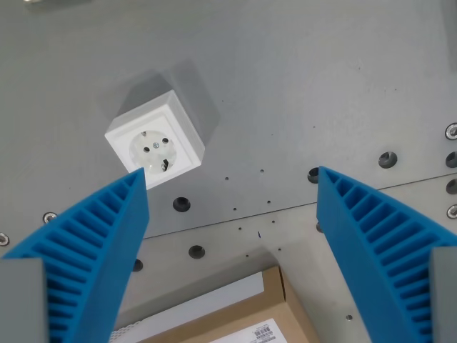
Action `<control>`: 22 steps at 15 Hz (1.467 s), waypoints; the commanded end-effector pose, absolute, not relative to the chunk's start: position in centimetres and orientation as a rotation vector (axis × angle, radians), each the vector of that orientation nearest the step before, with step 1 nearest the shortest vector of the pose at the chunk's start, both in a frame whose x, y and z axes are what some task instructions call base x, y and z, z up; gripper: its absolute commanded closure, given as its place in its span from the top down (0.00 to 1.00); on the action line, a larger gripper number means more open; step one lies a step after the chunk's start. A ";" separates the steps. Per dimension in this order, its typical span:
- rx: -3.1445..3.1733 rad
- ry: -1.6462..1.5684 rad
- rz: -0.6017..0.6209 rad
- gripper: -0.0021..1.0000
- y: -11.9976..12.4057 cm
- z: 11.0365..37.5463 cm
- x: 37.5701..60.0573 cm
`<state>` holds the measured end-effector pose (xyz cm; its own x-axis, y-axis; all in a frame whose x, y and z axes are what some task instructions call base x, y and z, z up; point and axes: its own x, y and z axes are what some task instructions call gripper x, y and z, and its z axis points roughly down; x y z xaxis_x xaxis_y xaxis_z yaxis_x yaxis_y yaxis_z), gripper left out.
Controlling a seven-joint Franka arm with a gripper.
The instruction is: Move above the white socket
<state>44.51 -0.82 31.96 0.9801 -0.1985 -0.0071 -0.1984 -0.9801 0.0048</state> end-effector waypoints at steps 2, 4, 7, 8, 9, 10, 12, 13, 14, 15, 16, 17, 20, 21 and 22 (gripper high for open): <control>3.127 -0.239 0.011 1.00 -0.5 31.6 44.4; 3.129 -0.213 0.023 1.00 -0.4 31.3 44.3; 3.130 -0.163 0.049 1.00 -0.1 30.6 44.1; 3.130 -0.147 0.061 1.00 0.0 30.3 44.1; 3.130 -0.130 0.074 1.00 0.1 30.0 44.0; 3.130 -0.108 0.085 1.00 0.3 29.6 43.9; 3.129 -0.060 0.103 1.00 0.6 28.9 43.7; 3.129 -0.046 0.113 1.00 0.8 28.5 43.6; 3.129 -0.026 0.116 1.00 0.9 28.1 43.5; 3.129 -0.009 0.118 1.00 1.1 27.7 43.4; 3.129 0.012 0.115 1.00 1.3 27.3 43.3; 3.129 0.029 0.115 1.00 1.5 27.0 43.3; 3.126 0.090 0.098 1.00 2.1 25.8 43.1; 3.125 0.106 0.096 1.00 2.2 25.5 43.1; 3.123 0.121 0.092 1.00 2.4 25.1 43.1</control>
<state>43.32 2.18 25.61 0.9987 -0.0444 -0.0264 -0.0440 -0.9990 0.0126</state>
